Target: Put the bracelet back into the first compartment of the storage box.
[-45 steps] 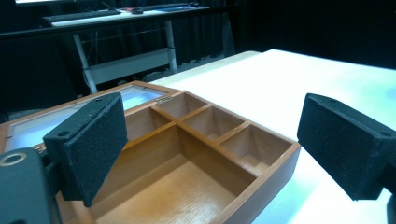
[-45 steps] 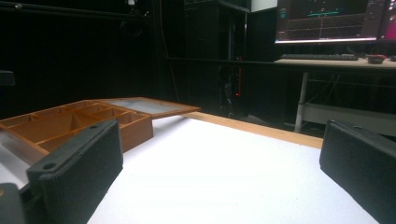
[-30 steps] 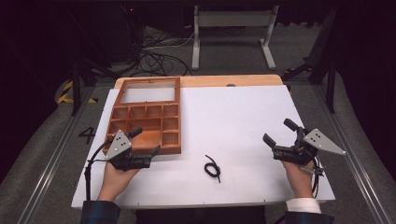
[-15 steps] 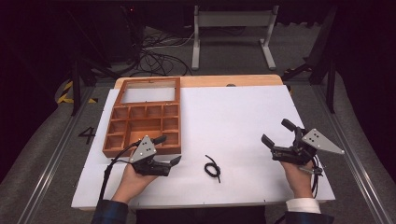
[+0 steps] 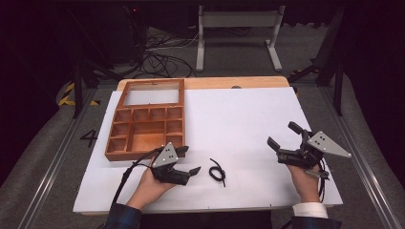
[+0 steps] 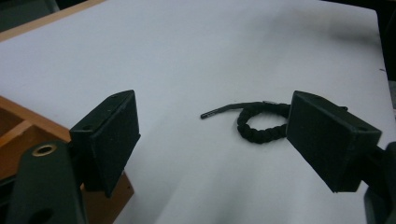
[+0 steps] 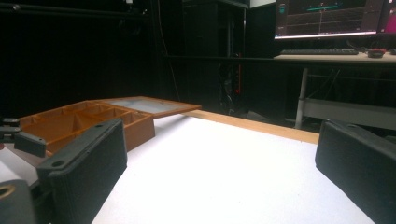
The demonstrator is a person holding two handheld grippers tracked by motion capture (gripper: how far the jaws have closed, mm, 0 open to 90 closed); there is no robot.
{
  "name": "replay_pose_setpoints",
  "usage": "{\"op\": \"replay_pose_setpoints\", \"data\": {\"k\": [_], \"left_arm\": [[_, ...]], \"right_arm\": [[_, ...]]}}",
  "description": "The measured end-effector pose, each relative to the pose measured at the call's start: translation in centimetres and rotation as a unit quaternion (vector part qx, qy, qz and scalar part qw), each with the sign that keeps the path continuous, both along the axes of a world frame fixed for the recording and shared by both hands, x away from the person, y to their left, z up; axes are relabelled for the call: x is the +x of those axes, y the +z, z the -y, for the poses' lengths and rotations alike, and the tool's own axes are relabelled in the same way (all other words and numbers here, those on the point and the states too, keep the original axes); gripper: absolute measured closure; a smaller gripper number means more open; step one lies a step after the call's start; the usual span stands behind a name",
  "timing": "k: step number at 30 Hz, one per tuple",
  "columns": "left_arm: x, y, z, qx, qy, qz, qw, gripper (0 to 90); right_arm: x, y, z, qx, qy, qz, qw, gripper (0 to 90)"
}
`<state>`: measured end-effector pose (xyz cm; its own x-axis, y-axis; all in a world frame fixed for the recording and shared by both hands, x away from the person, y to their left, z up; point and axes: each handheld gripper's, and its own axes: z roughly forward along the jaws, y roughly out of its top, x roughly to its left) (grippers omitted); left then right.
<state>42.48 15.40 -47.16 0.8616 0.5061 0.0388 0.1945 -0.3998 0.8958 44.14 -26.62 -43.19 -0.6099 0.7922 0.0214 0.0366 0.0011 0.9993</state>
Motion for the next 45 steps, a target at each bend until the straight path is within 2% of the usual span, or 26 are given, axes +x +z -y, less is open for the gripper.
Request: {"op": "replay_pose_setpoints", "data": {"k": [1,3,9,12,14,18,21,23,27,31,35,40,42,43,45], "left_arm": [[0.1,-0.2,0.4,0.010,-0.010,0.001,0.9999,19.8],[0.2,-0.3,0.9,0.016,-0.013,-0.003,0.9998,19.8],[0.3,-0.6,2.0,0.022,-0.022,-0.011,0.9995,20.3],[0.4,-1.1,3.1,0.042,-0.031,-0.032,0.9981,20.8],[0.5,-1.2,3.4,0.047,-0.035,-0.035,0.9977,20.9],[0.7,-1.8,4.6,0.061,-0.043,-0.058,0.9955,22.4],[0.7,-1.9,5.3,0.082,-0.050,-0.059,0.9936,23.8],[0.7,-2.0,5.6,0.087,-0.049,-0.063,0.9930,24.3],[0.9,-2.0,6.2,0.108,-0.056,-0.067,0.9903,26.1],[1.1,-2.1,6.6,0.112,-0.057,-0.072,0.9895,27.1],[1.2,-2.1,6.8,0.121,-0.062,-0.080,0.9875,28.7],[1.2,-2.1,7.2,0.128,-0.068,-0.077,0.9863,30.5],[1.2,-2.2,7.3,0.131,-0.077,-0.075,0.9855,33.1],[1.2,-2.2,7.3,0.133,-0.082,-0.076,0.9848,38.5],[1.1,-2.2,7.5,0.145,-0.085,-0.073,0.9831,41.7]], "right_arm": [[0.0,0.0,0.0,-0.004,-0.002,0.001,1.0000,2.9],[0.0,-0.1,-0.1,-0.014,-0.009,0.003,0.9999,2.9],[0.0,-0.1,-0.1,-0.016,-0.010,0.002,0.9998,3.0],[0.1,-0.1,-0.2,-0.019,-0.010,0.001,0.9998,3.0],[0.1,-0.1,-0.2,-0.019,-0.010,0.003,0.9998,3.0],[0.1,-0.1,-0.2,-0.020,-0.012,0.004,0.9997,3.0],[0.0,-0.1,-0.2,-0.019,-0.012,0.004,0.9997,3.0],[0.0,-0.1,-0.2,-0.020,-0.013,0.005,0.9997,3.0],[0.1,-0.2,-0.2,-0.018,-0.012,0.003,0.9998,3.0],[0.1,-0.2,-0.3,-0.020,-0.011,0.002,0.9997,3.0],[0.1,-0.2,-0.4,-0.020,-0.010,0.000,0.9997,3.0],[0.1,-0.2,-0.3,-0.020,-0.010,0.002,0.9997,3.0],[0.1,-0.2,-0.3,-0.019,-0.010,0.002,0.9998,3.0],[0.1,-0.2,-0.3,-0.018,-0.010,0.001,0.9998,3.0],[0.2,-0.2,-0.3,-0.021,-0.011,0.001,0.9997,3.0]]}}
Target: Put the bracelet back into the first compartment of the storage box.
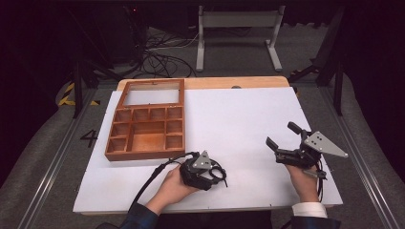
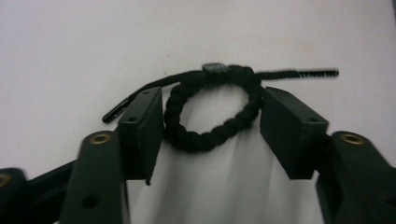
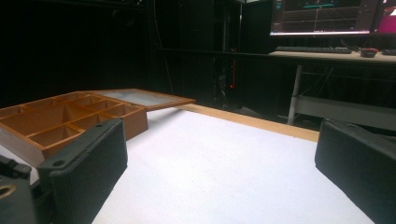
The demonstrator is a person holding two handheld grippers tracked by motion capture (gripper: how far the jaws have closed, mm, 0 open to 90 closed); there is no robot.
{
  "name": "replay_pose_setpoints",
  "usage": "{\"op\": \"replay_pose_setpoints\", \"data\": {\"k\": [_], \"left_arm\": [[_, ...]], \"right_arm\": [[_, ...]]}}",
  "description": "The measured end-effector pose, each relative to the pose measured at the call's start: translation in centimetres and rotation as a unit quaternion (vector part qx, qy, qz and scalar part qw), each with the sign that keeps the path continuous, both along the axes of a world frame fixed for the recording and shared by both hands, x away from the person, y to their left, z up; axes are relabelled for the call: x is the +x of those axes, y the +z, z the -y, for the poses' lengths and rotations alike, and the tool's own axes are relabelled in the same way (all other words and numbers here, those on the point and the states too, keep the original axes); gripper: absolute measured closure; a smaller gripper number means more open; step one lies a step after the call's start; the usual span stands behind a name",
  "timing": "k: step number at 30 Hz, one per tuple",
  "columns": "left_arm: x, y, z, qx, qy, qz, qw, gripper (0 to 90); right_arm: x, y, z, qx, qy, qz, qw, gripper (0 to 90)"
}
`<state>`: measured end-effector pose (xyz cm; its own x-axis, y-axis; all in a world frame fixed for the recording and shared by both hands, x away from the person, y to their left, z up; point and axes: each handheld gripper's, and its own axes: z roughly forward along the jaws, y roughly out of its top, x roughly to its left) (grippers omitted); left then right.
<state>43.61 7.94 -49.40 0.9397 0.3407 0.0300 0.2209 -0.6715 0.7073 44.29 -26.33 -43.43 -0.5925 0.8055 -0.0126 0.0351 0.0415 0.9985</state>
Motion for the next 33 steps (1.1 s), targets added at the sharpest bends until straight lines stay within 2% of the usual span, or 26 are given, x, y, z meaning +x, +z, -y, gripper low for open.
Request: {"op": "replay_pose_setpoints", "data": {"k": [4,6,7,8,10,11,15,19,21,29,30,33], "left_arm": [[0.1,0.0,0.0,-0.004,-0.001,-0.004,1.0000,45.0],[0.1,0.0,-0.1,-0.006,0.000,-0.003,1.0000,52.7],[0.0,0.0,-0.1,-0.005,0.001,-0.003,1.0000,52.7],[0.1,0.0,-0.2,-0.006,-0.001,-0.002,1.0000,61.3],[0.0,0.0,-0.2,-0.006,-0.001,-0.002,1.0000,63.7],[0.0,0.1,-0.2,-0.006,-0.002,0.000,1.0000,70.2],[-0.1,0.0,-0.2,-0.006,-0.005,0.006,1.0000,76.8],[-0.1,0.0,-0.3,-0.007,-0.004,0.007,0.9999,77.3],[-0.1,0.1,-0.4,-0.007,0.003,0.008,0.9999,77.3],[-0.2,0.8,-1.0,-0.033,0.012,0.016,0.9993,77.5],[-0.2,1.1,-1.3,-0.044,0.016,0.020,0.9987,77.5],[-0.2,1.5,-1.6,-0.048,0.019,0.025,0.9984,77.5]], "right_arm": [[0.0,0.1,-0.1,-0.004,0.000,0.003,1.0000,3.0],[0.0,0.1,-0.2,-0.008,-0.002,0.004,1.0000,3.0],[0.0,0.1,-0.2,-0.008,-0.002,0.004,1.0000,3.0],[0.0,0.0,-0.1,-0.007,-0.001,0.004,1.0000,3.0],[-0.1,0.0,-0.1,-0.004,-0.002,0.001,1.0000,3.0],[-0.1,0.1,-0.1,-0.003,-0.002,0.002,1.0000,3.0],[-0.1,0.1,0.0,-0.001,-0.003,0.004,1.0000,3.3],[-0.1,0.1,0.0,-0.004,-0.003,0.004,1.0000,3.3],[-0.1,0.0,0.0,-0.003,-0.002,0.004,1.0000,3.2],[0.0,0.0,0.0,0.000,-0.002,0.002,1.0000,3.2],[0.0,0.0,0.0,-0.003,-0.001,0.003,1.0000,3.2],[-0.1,0.0,0.0,0.000,-0.001,0.002,1.0000,3.3]]}}
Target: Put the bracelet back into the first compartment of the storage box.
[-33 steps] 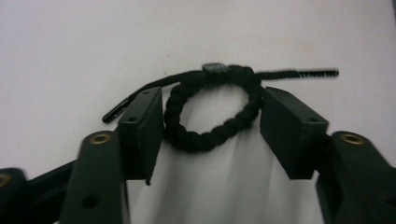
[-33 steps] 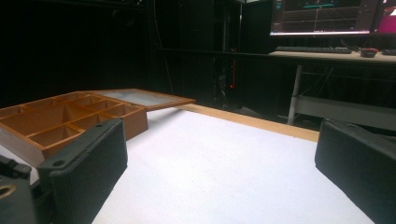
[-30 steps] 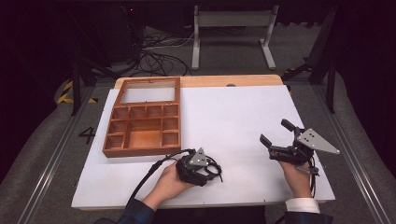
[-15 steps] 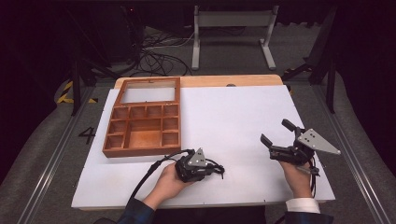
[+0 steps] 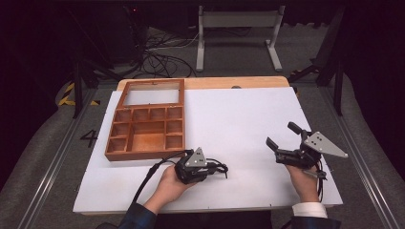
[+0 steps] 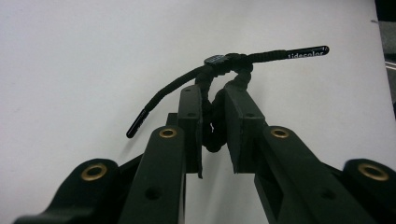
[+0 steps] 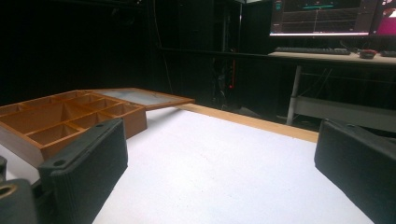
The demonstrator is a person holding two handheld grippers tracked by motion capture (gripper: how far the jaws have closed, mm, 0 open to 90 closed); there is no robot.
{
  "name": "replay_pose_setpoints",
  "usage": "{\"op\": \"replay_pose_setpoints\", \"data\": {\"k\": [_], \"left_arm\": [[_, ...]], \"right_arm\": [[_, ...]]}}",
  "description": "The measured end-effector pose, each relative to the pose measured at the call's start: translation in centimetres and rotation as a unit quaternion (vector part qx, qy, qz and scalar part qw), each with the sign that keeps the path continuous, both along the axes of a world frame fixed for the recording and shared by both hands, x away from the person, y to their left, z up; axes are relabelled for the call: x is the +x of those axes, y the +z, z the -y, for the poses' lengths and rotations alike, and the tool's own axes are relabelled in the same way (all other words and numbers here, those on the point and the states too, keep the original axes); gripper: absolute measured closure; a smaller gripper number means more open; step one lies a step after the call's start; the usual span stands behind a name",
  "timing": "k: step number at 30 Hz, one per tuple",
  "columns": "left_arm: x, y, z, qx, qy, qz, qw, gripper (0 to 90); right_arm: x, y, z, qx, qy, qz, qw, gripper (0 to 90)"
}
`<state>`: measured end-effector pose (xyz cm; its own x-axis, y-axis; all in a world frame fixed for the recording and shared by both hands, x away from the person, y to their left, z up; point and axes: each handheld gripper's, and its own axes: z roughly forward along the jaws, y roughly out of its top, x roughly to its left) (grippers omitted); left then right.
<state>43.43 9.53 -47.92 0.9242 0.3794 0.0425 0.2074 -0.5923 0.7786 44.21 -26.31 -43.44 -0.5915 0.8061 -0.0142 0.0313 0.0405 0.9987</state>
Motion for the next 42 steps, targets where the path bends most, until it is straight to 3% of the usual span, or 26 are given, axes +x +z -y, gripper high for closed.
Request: {"op": "replay_pose_setpoints", "data": {"k": [6,10,17,29,42], "left_arm": [[-0.1,1.1,-1.4,-0.021,0.022,0.010,0.9995,77.5],[0.0,1.5,-1.8,-0.024,0.030,0.017,0.9991,77.5],[0.4,2.5,-3.1,-0.043,0.055,0.028,0.9972,77.4],[1.0,4.7,-6.0,-0.059,0.094,0.059,0.9920,77.4],[1.9,6.1,-8.8,-0.069,0.138,0.075,0.9852,77.4]], "right_arm": [[0.0,0.0,-0.1,-0.001,0.007,0.000,1.0000,3.2],[0.0,0.0,-0.1,-0.001,0.008,0.000,1.0000,3.2],[0.0,0.0,0.0,0.003,0.011,0.001,0.9999,3.2],[0.0,0.0,-0.2,0.006,0.016,-0.001,0.9999,3.3],[0.0,0.0,-0.4,0.007,0.008,-0.002,0.9999,3.2]]}}
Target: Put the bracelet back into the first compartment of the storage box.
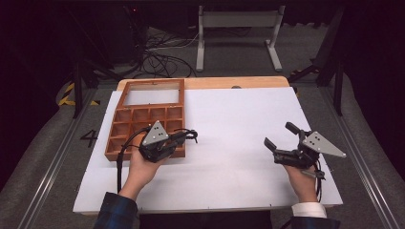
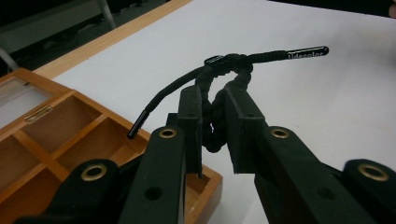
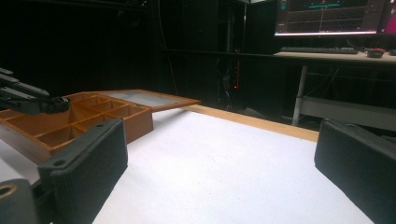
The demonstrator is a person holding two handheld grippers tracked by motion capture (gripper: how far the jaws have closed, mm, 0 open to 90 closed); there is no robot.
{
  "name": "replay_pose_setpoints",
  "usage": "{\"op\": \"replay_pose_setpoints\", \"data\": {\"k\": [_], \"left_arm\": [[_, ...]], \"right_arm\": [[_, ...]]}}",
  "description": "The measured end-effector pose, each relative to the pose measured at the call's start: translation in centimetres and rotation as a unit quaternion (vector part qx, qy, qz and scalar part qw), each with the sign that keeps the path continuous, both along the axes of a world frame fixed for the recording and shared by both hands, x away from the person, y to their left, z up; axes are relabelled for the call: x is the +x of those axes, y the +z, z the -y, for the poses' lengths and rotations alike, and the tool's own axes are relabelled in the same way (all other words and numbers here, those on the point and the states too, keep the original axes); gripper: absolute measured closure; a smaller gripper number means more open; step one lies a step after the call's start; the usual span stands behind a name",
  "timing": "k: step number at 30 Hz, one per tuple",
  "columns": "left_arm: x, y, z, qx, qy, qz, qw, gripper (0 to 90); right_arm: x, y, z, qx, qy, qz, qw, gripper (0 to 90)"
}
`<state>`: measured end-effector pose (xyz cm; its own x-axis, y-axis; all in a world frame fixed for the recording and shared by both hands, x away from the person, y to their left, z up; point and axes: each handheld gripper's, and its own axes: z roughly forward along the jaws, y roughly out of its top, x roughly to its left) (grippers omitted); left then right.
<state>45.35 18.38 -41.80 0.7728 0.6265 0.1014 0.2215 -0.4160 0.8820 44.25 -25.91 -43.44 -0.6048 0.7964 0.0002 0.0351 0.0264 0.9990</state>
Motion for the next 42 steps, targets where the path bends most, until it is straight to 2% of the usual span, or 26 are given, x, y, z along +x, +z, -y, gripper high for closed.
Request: {"op": "replay_pose_setpoints", "data": {"k": [11,22,31,35,39,41,42], "left_arm": [[0.5,0.9,-2.3,-0.006,0.034,0.004,0.9994,77.4],[0.9,1.8,-4.9,-0.021,0.071,0.013,0.9971,77.4],[1.4,2.4,-7.3,-0.020,0.112,0.018,0.9933,77.4],[1.7,2.5,-8.3,-0.033,0.129,0.015,0.9909,77.4],[2.0,2.7,-9.1,-0.031,0.149,0.018,0.9883,77.4],[2.3,2.8,-9.7,-0.031,0.163,0.019,0.9860,77.3],[2.3,2.8,-9.7,-0.031,0.163,0.019,0.9860,77.3]], "right_arm": [[0.1,-0.1,0.1,0.001,-0.002,-0.001,1.0000,2.8],[0.2,-0.1,0.1,-0.002,-0.002,-0.002,1.0000,0.5],[0.2,-0.2,0.2,-0.001,0.001,-0.001,1.0000,0.3],[0.2,-0.3,0.1,-0.003,0.001,-0.003,1.0000,0.1],[0.2,-0.4,0.1,-0.004,0.001,-0.002,1.0000,0.1],[0.2,-0.3,0.2,-0.002,0.002,-0.002,1.0000,0.1],[0.2,-0.3,0.2,-0.002,0.001,-0.002,1.0000,0.1]]}}
